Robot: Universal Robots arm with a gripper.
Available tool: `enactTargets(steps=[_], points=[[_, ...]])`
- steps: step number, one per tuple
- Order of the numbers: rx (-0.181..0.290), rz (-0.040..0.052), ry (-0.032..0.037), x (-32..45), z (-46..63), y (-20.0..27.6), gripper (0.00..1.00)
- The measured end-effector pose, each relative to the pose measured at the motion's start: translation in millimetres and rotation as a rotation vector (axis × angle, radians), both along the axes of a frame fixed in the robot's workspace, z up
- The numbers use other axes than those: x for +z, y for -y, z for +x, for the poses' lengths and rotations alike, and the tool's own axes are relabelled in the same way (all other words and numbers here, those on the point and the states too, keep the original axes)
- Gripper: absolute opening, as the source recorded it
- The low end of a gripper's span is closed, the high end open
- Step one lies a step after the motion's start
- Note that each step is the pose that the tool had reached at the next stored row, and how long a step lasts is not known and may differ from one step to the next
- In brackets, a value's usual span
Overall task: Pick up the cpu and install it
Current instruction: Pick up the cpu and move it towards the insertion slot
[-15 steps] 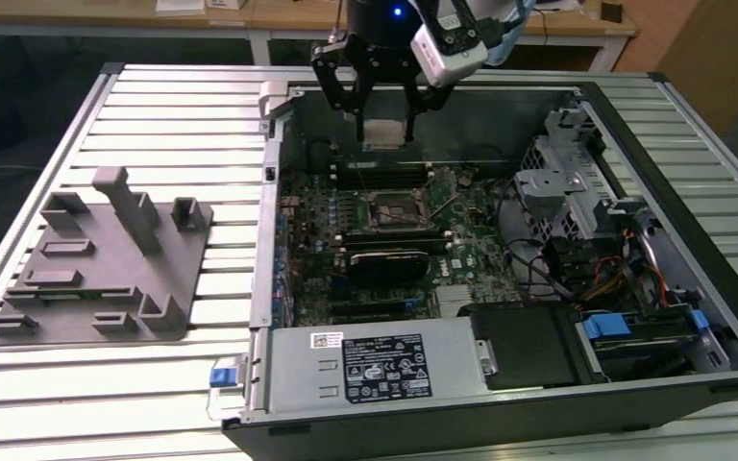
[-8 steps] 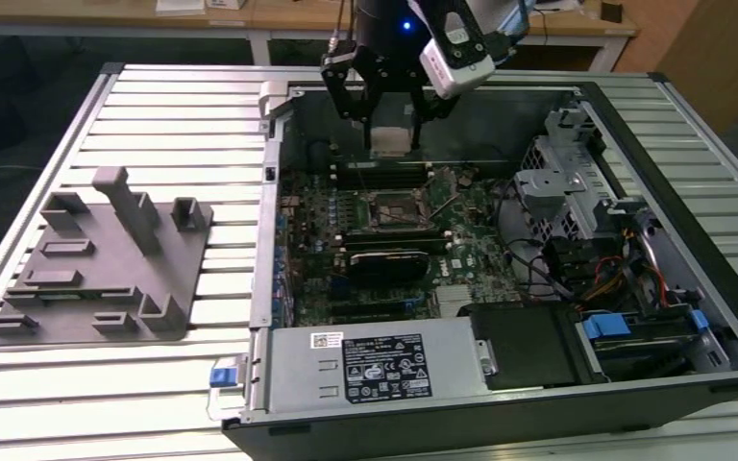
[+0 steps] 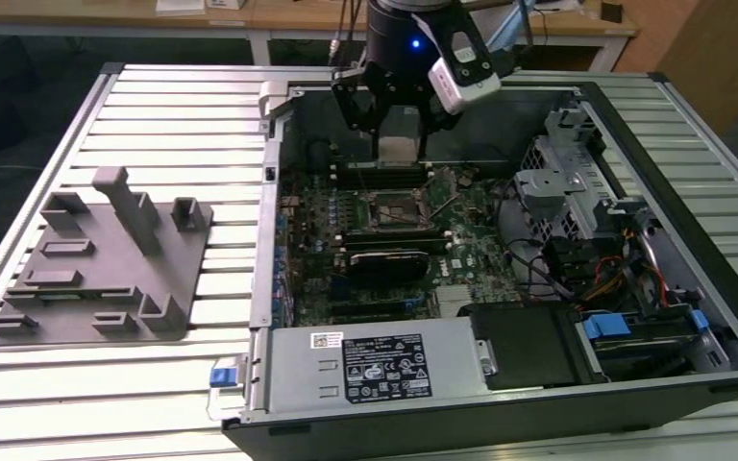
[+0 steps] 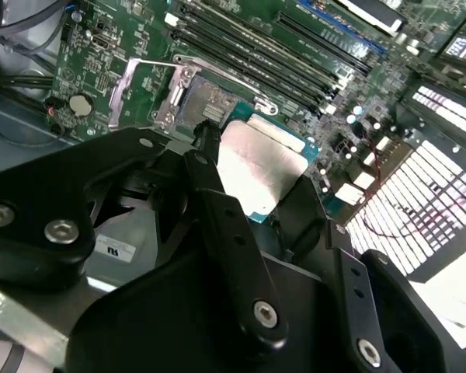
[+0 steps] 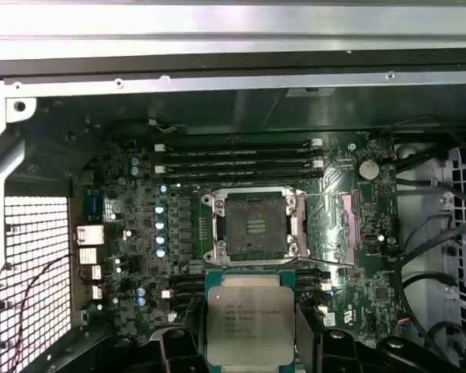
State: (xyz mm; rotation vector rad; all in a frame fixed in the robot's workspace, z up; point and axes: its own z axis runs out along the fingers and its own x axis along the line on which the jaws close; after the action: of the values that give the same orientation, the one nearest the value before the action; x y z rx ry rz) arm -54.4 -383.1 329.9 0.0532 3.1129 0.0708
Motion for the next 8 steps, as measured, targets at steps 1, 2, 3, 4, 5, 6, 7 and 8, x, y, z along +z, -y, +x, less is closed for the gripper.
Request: enactTargets(steps=[1, 2, 3, 4, 5, 6, 7, 8], points=[[0.0, 0.0, -0.0001, -1.8, 0.6, 0.0, 0.54], [0.0, 0.0, 0.0, -3.6, 1.1, 0.0, 0.54], [0.0, 0.0, -0.0001, -5.4, 1.5, 0.0, 0.54], [0.0, 0.0, -0.0001, -7.2, 1.8, 0.0, 0.54], [0.0, 0.0, 0.0, -9.2, 2.0, 0.0, 0.54], [0.0, 0.0, 0.0, -11.0, 2.1, 0.0, 0.54], [0.0, 0.0, 0.0, -12.8, 2.2, 0.0, 0.54], [0.0, 0.0001, 0.0, -14.6, 2.4, 0.0, 0.54]])
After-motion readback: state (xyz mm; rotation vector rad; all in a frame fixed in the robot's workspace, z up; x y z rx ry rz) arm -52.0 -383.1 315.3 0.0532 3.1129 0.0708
